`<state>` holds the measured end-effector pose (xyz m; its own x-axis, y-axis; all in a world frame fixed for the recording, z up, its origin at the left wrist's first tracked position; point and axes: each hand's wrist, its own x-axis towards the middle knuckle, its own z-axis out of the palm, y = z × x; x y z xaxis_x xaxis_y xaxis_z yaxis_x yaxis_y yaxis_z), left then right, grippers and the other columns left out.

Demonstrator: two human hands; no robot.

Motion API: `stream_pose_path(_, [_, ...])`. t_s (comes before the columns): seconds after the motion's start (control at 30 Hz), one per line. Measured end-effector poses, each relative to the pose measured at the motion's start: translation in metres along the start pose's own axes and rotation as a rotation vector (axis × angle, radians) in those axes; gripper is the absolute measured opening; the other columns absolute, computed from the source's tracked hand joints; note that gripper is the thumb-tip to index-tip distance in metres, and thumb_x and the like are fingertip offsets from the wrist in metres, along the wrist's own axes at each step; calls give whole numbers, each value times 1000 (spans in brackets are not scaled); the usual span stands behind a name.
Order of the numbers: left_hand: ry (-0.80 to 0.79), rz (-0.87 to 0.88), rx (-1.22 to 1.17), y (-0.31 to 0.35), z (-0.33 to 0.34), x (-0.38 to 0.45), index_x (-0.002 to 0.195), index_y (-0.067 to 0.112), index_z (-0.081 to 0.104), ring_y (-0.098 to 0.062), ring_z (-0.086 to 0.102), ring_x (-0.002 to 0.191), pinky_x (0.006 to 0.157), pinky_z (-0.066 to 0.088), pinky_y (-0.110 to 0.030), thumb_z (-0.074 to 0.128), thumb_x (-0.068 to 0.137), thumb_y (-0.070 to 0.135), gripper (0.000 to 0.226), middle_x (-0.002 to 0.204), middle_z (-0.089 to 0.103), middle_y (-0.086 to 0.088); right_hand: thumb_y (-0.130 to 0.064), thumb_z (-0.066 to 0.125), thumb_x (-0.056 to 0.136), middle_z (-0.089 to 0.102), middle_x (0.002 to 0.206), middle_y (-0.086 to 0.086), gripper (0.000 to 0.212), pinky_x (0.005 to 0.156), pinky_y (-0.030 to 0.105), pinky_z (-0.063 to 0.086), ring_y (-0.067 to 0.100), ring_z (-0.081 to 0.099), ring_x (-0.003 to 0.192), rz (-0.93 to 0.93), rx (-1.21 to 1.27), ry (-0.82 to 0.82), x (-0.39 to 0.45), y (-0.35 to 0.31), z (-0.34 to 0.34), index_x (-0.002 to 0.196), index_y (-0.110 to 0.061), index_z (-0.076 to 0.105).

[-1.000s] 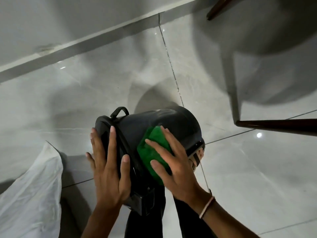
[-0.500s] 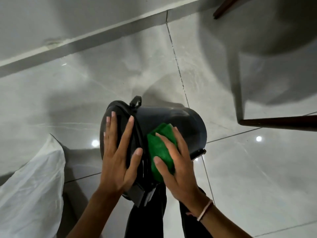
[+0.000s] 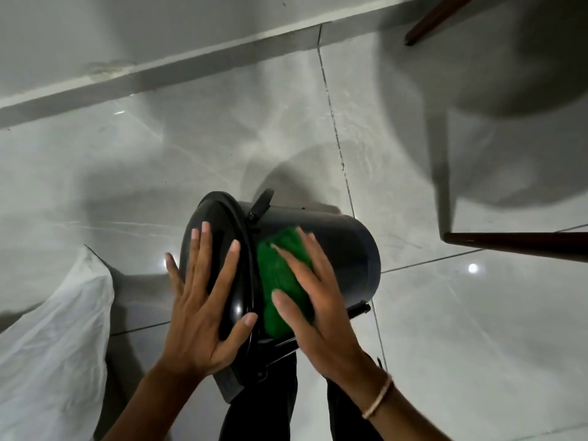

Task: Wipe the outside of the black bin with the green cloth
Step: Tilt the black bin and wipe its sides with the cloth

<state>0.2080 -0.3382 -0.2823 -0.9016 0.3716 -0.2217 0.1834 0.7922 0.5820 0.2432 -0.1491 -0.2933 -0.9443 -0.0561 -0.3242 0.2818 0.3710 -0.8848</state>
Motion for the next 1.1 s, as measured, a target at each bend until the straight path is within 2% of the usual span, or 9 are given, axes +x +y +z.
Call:
stream_pose_path(0.1, [-32,11,11,0,-1,-1,169,31,11,-40,3,166,121,3,-85,22,102,73,80,175,10,-28,-53,48,105,26,172,-7,48,130,26,19,12,20,163,228,-64,122,-22,39,-21,151,-41,45])
stream_pose_path(0.2, [-50,33,18,3,1,5,168,34,15,-39,4,167,124,2,-82,21,102,74,77,176,10,-25,-15,60,103,59,148,19,36,107,27,41,37,55,137,562,-57,237,37,99,-65,139,-10,62])
stream_pose_path(0.3, [-38,69,11,14,5,10,168,37,16,-39,4,167,126,2,-79,22,102,74,75,176,9,-22,-28,57,103,69,136,17,27,93,32,47,32,63,115,731,47,84,116,115,-87,124,-19,72])
stream_pose_path(0.43, [-44,49,35,13,3,12,167,34,19,-40,7,166,126,3,-80,22,102,73,76,175,13,-24,-52,59,89,67,126,-5,39,89,23,50,24,63,127,489,124,-43,118,62,-56,124,-38,68])
stream_pose_path(0.57, [-47,29,28,7,4,5,164,24,25,-44,10,165,128,4,-76,22,103,74,79,175,13,-25,-58,52,103,35,167,-14,44,128,21,21,10,23,161,88,18,46,-6,22,-23,146,-49,48])
stream_pose_path(0.67, [-40,10,24,7,3,4,164,23,24,-46,11,164,127,5,-78,20,104,72,77,174,12,-26,-47,52,104,45,160,-1,44,128,30,27,20,35,156,281,-31,168,-11,59,-38,146,-35,49])
stream_pose_path(0.8, [5,93,77,16,10,12,167,25,22,-41,6,166,124,3,-83,18,109,59,68,174,12,-29,-27,59,106,67,120,4,30,96,25,42,34,63,127,584,99,235,76,103,-79,130,-13,67])
stream_pose_path(0.93, [38,117,72,23,13,16,170,23,5,-33,1,167,126,4,-80,20,109,56,72,174,8,-26,-41,58,101,61,147,1,42,109,10,34,12,55,137,254,30,220,78,38,-37,139,-21,62])
stream_pose_path(1.1, [39,210,165,26,12,-1,168,23,19,-28,1,168,129,5,-74,17,110,52,64,172,17,-27,-59,40,105,24,174,-5,52,128,59,28,18,15,165,87,-2,276,-26,0,15,153,-40,41])
